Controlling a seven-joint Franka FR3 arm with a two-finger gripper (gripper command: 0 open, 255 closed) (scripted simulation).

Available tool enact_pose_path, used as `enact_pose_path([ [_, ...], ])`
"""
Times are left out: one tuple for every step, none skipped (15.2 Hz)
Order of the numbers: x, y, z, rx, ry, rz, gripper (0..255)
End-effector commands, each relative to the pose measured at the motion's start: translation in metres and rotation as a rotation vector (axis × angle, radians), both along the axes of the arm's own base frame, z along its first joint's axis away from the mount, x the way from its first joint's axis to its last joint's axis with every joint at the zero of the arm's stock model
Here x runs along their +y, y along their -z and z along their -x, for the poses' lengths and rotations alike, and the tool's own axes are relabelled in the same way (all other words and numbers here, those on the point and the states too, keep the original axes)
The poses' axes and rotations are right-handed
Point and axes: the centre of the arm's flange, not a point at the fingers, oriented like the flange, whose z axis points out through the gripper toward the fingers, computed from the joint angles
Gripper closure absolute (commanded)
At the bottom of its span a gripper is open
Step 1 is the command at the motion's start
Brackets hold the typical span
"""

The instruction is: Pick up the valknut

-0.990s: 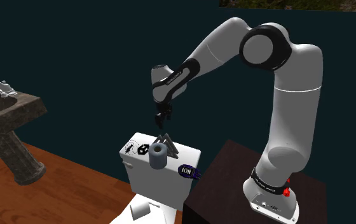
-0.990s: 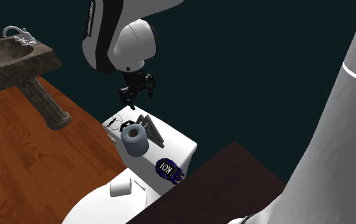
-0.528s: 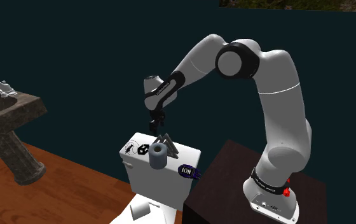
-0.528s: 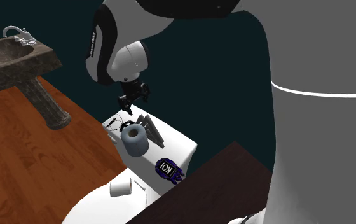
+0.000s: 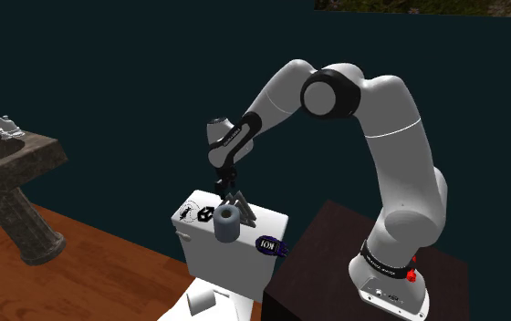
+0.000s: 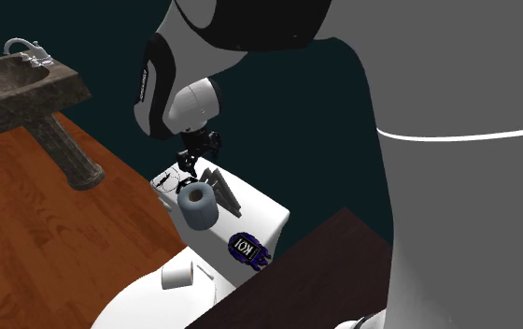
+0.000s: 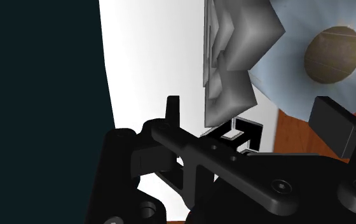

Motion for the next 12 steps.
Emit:
enact_pose_path([
  [0.0, 0.001, 0.0, -0.001, 0.0, 0.0, 255],
  [0.0, 0.001, -0.001, -0.001, 0.0, 0.0, 255],
  [0.0, 0.001, -0.001, -0.001, 0.0, 0.0, 255],
  [0.0, 0.001, -0.001, -0.001, 0.0, 0.0, 255],
  [0.0, 0.001, -0.001, -0.001, 0.0, 0.0, 255],
  [0.0, 0.001, -0.001, -0.001, 0.0, 0.0, 255],
  [0.0, 0.001, -0.001, -0.001, 0.0, 0.0, 255],
  [0.0, 0.001, -0.001, -0.001, 0.0, 0.0, 255],
  [0.0, 0.001, -0.001, -0.001, 0.0, 0.0, 255],
  [0.0, 0.002, -0.001, -0.001, 0.0, 0.0, 255],
  [0.0, -0.003, -0.001, -0.001, 0.0, 0.0, 255],
  [0.0, -0.008, -0.001, -0.001, 0.0, 0.0, 255],
])
